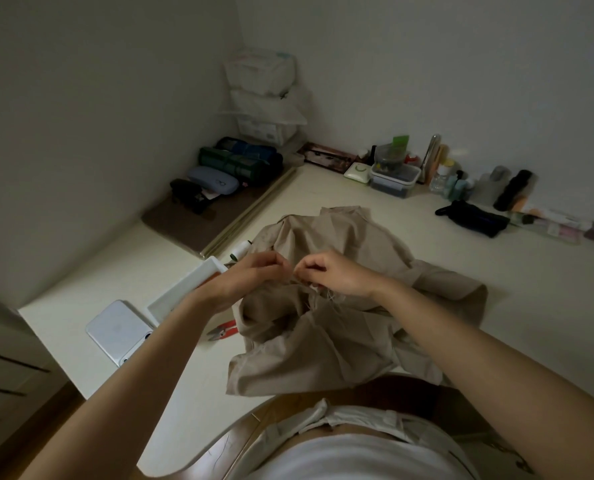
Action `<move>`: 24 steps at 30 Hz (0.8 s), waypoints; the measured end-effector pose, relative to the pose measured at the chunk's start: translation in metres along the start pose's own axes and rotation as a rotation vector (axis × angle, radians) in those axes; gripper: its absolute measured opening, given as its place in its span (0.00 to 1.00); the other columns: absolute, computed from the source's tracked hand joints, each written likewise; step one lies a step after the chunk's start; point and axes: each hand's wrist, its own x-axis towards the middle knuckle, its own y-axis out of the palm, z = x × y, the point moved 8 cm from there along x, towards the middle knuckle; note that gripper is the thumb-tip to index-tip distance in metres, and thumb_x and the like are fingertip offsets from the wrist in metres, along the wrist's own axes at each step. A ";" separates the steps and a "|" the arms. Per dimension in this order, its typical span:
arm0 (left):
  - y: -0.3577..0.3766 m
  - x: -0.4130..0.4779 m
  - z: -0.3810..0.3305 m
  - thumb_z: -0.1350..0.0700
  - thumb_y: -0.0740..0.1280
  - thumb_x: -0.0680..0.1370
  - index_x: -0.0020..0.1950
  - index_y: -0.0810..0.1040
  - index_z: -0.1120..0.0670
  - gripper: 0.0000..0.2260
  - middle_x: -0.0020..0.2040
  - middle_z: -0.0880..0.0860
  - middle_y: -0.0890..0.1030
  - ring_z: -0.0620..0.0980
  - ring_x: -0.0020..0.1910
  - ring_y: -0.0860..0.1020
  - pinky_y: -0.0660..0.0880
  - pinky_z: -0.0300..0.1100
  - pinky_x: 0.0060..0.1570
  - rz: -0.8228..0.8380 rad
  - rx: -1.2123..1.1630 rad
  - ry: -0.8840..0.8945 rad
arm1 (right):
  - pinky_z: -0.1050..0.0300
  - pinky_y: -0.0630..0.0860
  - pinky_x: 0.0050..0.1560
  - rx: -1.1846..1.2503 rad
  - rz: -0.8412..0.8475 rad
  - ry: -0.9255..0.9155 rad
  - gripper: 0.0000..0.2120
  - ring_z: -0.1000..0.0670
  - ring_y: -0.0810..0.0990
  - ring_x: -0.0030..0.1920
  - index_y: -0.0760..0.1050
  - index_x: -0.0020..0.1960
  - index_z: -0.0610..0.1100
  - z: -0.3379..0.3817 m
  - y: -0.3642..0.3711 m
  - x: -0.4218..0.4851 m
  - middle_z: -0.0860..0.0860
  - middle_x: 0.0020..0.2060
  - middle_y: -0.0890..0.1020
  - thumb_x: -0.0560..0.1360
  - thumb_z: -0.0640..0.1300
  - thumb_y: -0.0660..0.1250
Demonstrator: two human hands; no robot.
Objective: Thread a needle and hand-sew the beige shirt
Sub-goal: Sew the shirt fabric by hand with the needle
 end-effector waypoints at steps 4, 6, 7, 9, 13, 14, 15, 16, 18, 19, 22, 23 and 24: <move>0.006 -0.005 0.000 0.61 0.70 0.75 0.52 0.72 0.53 0.10 0.47 0.50 0.77 0.42 0.44 0.77 0.75 0.36 0.46 0.134 0.119 0.043 | 0.70 0.69 0.34 0.049 0.009 0.010 0.13 0.60 0.71 0.31 0.76 0.56 0.30 -0.005 -0.001 -0.001 0.48 0.36 0.74 0.80 0.40 0.61; 0.004 -0.004 0.000 0.68 0.68 0.73 0.50 0.70 0.53 0.14 0.46 0.52 0.75 0.45 0.42 0.74 0.74 0.38 0.44 0.102 0.267 0.082 | 0.68 0.70 0.34 0.057 0.007 0.018 0.12 0.58 0.70 0.32 0.76 0.55 0.31 -0.007 0.000 0.000 0.47 0.37 0.74 0.80 0.40 0.61; 0.002 -0.003 -0.001 0.69 0.68 0.72 0.49 0.69 0.52 0.15 0.45 0.53 0.74 0.46 0.41 0.72 0.73 0.40 0.42 0.068 0.322 0.109 | 0.68 0.70 0.35 0.061 0.005 0.022 0.11 0.57 0.70 0.33 0.76 0.54 0.32 -0.008 0.000 0.000 0.47 0.36 0.73 0.80 0.40 0.61; -0.002 -0.003 -0.004 0.67 0.68 0.72 0.47 0.69 0.52 0.13 0.44 0.55 0.74 0.48 0.40 0.71 0.72 0.43 0.40 -0.005 0.383 0.174 | 0.66 0.69 0.35 0.060 -0.002 0.030 0.12 0.56 0.70 0.33 0.76 0.54 0.32 -0.010 0.001 0.001 0.47 0.35 0.73 0.80 0.40 0.61; -0.006 -0.003 -0.010 0.59 0.70 0.75 0.44 0.74 0.49 0.07 0.43 0.49 0.77 0.47 0.40 0.75 0.75 0.40 0.42 -0.056 0.496 0.234 | 0.67 0.70 0.34 0.028 -0.026 0.043 0.11 0.56 0.71 0.33 0.76 0.53 0.32 -0.012 0.001 0.003 0.48 0.34 0.74 0.80 0.41 0.61; -0.006 -0.003 -0.009 0.58 0.69 0.75 0.43 0.75 0.49 0.05 0.42 0.48 0.78 0.45 0.39 0.75 0.75 0.39 0.42 -0.053 0.520 0.231 | 0.68 0.70 0.34 0.025 -0.028 0.043 0.11 0.56 0.71 0.32 0.76 0.52 0.33 -0.011 0.001 0.004 0.48 0.34 0.74 0.80 0.41 0.61; -0.006 -0.003 -0.009 0.57 0.69 0.76 0.44 0.76 0.50 0.04 0.42 0.48 0.78 0.44 0.39 0.76 0.75 0.38 0.42 -0.051 0.532 0.227 | 0.69 0.70 0.33 0.022 -0.028 0.044 0.10 0.56 0.71 0.32 0.76 0.51 0.34 -0.011 0.002 0.004 0.49 0.33 0.74 0.80 0.41 0.61; -0.007 -0.004 -0.008 0.56 0.69 0.76 0.45 0.77 0.51 0.02 0.42 0.48 0.78 0.44 0.39 0.76 0.75 0.38 0.42 -0.053 0.535 0.221 | 0.69 0.70 0.33 0.019 -0.027 0.044 0.09 0.57 0.71 0.32 0.77 0.50 0.37 -0.010 0.002 0.005 0.50 0.33 0.74 0.80 0.41 0.61; -0.009 -0.006 -0.010 0.55 0.68 0.77 0.47 0.78 0.53 0.02 0.43 0.48 0.79 0.42 0.40 0.76 0.75 0.36 0.43 -0.070 0.524 0.228 | 0.69 0.70 0.34 0.010 -0.025 0.040 0.06 0.57 0.72 0.33 0.76 0.47 0.43 -0.009 0.004 0.005 0.52 0.33 0.74 0.80 0.41 0.61; -0.009 -0.007 -0.011 0.56 0.68 0.77 0.48 0.78 0.54 0.03 0.42 0.47 0.78 0.40 0.39 0.76 0.75 0.34 0.43 -0.079 0.510 0.238 | 0.68 0.70 0.34 0.009 -0.024 0.039 0.06 0.57 0.72 0.33 0.76 0.46 0.44 -0.009 0.004 0.006 0.52 0.33 0.74 0.80 0.41 0.61; -0.011 -0.009 -0.016 0.57 0.67 0.78 0.47 0.77 0.55 0.02 0.40 0.47 0.77 0.39 0.36 0.73 0.72 0.31 0.39 -0.098 0.468 0.265 | 0.69 0.70 0.33 0.002 -0.022 0.031 0.07 0.57 0.72 0.33 0.76 0.46 0.44 -0.008 0.005 0.007 0.53 0.33 0.75 0.80 0.40 0.61; -0.011 -0.009 -0.016 0.57 0.66 0.78 0.46 0.77 0.54 0.02 0.40 0.47 0.76 0.39 0.35 0.72 0.72 0.32 0.38 -0.097 0.454 0.268 | 0.70 0.70 0.33 -0.004 -0.023 0.025 0.07 0.57 0.72 0.33 0.76 0.46 0.45 -0.007 0.004 0.007 0.53 0.33 0.75 0.80 0.40 0.61; -0.012 -0.008 -0.015 0.57 0.66 0.78 0.46 0.76 0.53 0.02 0.40 0.48 0.76 0.40 0.35 0.72 0.71 0.33 0.38 -0.094 0.441 0.268 | 0.71 0.70 0.33 -0.011 -0.024 0.021 0.07 0.58 0.73 0.33 0.76 0.46 0.45 -0.007 0.004 0.007 0.53 0.33 0.75 0.80 0.40 0.61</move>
